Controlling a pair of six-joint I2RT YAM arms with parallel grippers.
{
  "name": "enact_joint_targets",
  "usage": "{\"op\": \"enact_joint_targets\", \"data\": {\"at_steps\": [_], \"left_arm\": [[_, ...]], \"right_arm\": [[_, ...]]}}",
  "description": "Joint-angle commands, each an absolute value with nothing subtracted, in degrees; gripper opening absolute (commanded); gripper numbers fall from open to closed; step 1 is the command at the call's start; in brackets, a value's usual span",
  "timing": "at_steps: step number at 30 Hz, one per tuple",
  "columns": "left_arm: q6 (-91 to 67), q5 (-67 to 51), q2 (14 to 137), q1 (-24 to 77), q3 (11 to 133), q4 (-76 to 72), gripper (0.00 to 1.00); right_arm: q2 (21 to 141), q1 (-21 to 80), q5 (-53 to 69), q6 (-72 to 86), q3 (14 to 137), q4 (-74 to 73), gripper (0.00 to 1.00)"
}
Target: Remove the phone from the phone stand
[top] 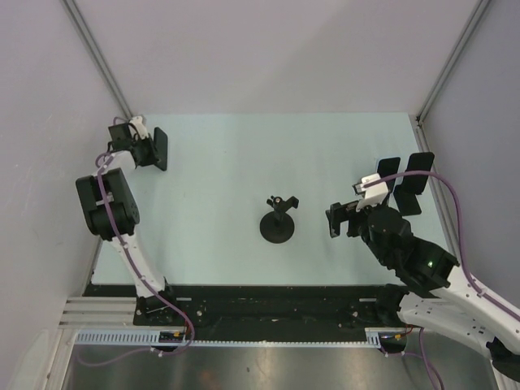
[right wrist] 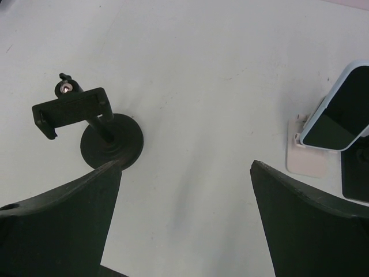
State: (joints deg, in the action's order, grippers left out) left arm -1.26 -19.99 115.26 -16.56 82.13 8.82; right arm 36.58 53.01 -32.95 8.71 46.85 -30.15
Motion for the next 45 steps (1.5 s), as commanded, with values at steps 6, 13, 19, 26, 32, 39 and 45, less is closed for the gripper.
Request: {"op": "enact_joint_targets", "data": {"at_steps": [6,13,19,26,32,39,45], "left_arm": [[3.25,-30.23,123.48,-21.53,94.39,18.01,0.01],[3.78,-26.2,125.77,-21.71,98.26,22.06,0.23],[4.66,-19.25,125.95,-21.71,97.91,23.38,0.5],[4.04,-13.28,124.46,-21.71,97.91,23.55,0.77],[2.82,-9.07,122.35,-21.27,97.74,23.47,1.0],[3.51,-0.46,120.32,-16.62,97.03,23.38,1.0],[5.27,5.09,120.94,-13.89,96.68,23.47,1.0]], "right_arm": [[37.44,52.3,-30.06,7.38,46.76,-27.51,1.0],[37.53,52.21,-29.97,7.38,46.67,-27.6,1.0],[37.53,52.29,-29.71,7.3,46.67,-27.6,1.0],[37.53,52.29,-29.44,7.47,46.67,-27.6,1.0],[37.71,52.29,-29.27,7.65,46.67,-27.6,1.0],[37.79,52.29,-29.36,7.73,46.67,-27.6,1.0],[37.79,52.38,-29.44,7.91,46.67,-27.78,1.0]]}}
